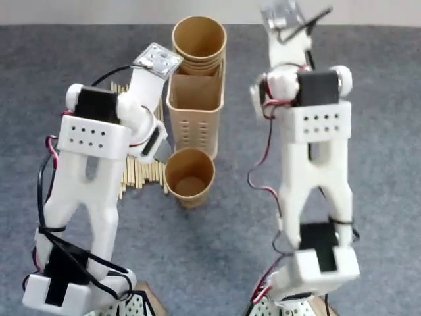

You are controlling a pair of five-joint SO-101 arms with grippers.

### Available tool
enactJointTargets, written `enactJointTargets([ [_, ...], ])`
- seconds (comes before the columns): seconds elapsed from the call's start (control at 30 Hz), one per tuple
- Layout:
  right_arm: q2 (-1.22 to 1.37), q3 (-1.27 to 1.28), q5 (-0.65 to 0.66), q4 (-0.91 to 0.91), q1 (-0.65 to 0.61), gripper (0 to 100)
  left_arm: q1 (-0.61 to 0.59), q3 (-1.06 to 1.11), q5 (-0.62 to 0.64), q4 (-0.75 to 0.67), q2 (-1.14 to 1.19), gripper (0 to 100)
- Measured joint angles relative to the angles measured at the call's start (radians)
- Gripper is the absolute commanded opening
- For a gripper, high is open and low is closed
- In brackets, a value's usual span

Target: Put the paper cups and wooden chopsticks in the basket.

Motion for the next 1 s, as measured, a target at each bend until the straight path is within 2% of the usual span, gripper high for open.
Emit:
enactJointTargets([
  [0.1, -0.137, 0.176, 0.028, 0.0, 0.028, 21.4, 0.002, 0.048, 0.017, -0.029, -0.002, 25],
  [0.27, -0.348, 0.422, 0.066, -0.037, 0.061, 21.4, 0.003, 0.232, 0.032, -0.17, -0.002, 25],
  [0.47, -0.559, 0.827, 0.071, -0.238, 0.087, 21.4, 0.009, 0.44, 0.032, -0.393, -0.002, 25],
  [0.63, -0.663, 1.206, 0.071, -0.486, 0.091, 21.4, 0.005, 0.511, 0.032, -0.47, -0.002, 25],
  [0.7, -0.683, 1.329, 0.071, -0.585, 0.091, 21.4, 0.006, 0.539, 0.032, -0.483, -0.002, 19],
  [0.83, -0.69, 1.51, 0.068, -0.772, 0.091, 21.4, 0.006, 0.6, 0.02, -0.535, -0.002, 0],
  [1.0, -0.697, 1.64, -0.037, -0.95, 0.091, 21.4, 0.035, 0.62, -0.129, -0.559, -0.017, 0],
])
